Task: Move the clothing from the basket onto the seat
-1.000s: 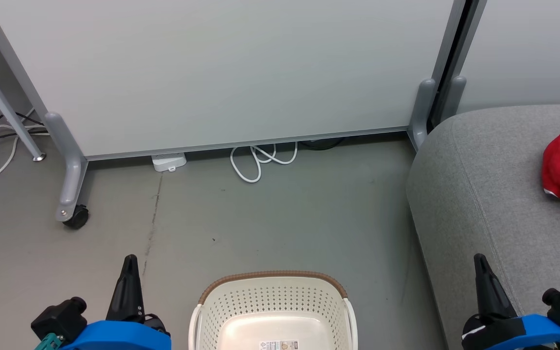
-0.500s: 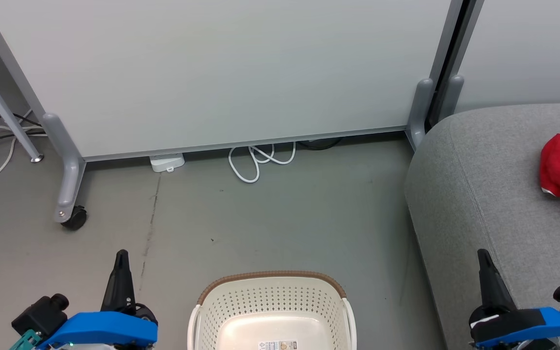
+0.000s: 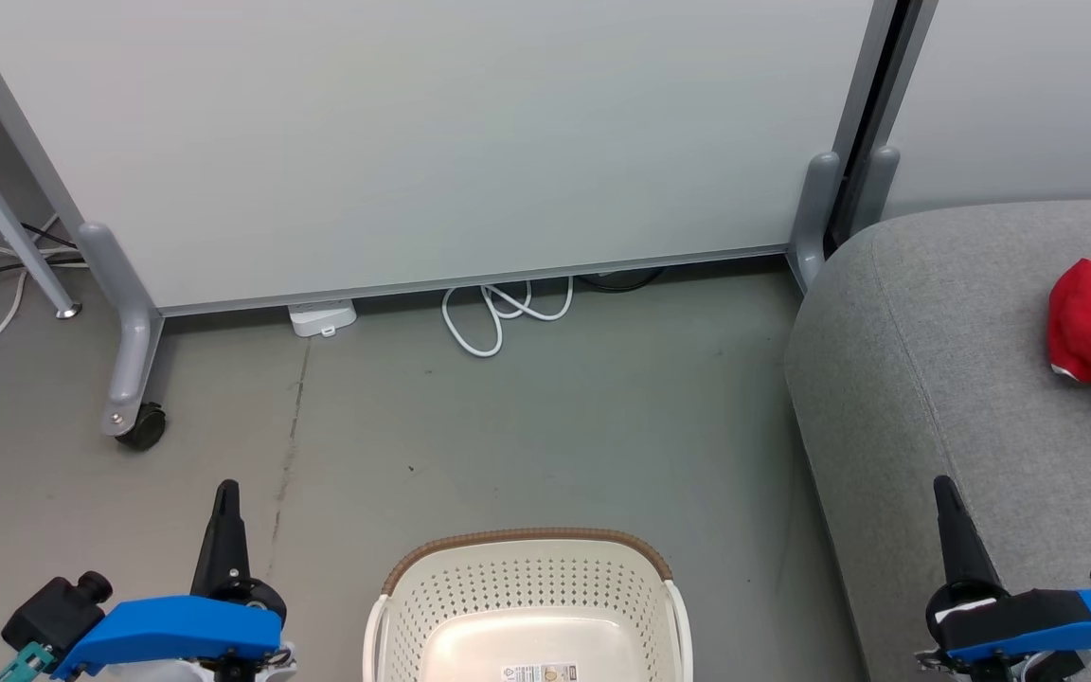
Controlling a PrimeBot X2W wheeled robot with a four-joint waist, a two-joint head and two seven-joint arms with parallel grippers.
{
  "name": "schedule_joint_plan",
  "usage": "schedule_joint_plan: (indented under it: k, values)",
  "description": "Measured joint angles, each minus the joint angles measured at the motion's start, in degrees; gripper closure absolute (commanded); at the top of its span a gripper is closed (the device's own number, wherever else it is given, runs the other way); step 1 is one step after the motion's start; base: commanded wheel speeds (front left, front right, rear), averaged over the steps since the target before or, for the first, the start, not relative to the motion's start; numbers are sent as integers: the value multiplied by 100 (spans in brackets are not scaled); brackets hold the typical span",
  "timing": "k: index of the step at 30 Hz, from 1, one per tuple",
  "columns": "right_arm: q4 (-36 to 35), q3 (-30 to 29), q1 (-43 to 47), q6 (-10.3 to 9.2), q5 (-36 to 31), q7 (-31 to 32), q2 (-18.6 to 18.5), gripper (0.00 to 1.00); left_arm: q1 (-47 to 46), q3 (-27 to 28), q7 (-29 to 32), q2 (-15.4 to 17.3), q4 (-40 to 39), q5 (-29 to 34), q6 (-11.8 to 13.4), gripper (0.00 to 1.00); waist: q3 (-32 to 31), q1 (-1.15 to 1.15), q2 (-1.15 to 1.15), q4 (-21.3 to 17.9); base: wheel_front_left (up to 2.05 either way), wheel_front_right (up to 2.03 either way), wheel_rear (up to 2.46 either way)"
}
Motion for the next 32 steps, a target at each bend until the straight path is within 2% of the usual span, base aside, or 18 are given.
schedule_joint_plan:
  k: [32]
  values:
    - [-67, -90, -183, 0, 1922, 492, 0, 100, -197, 254, 485, -1, -7, -1897, -52, 100, -1, 0, 0, -65, 0, 0, 0]
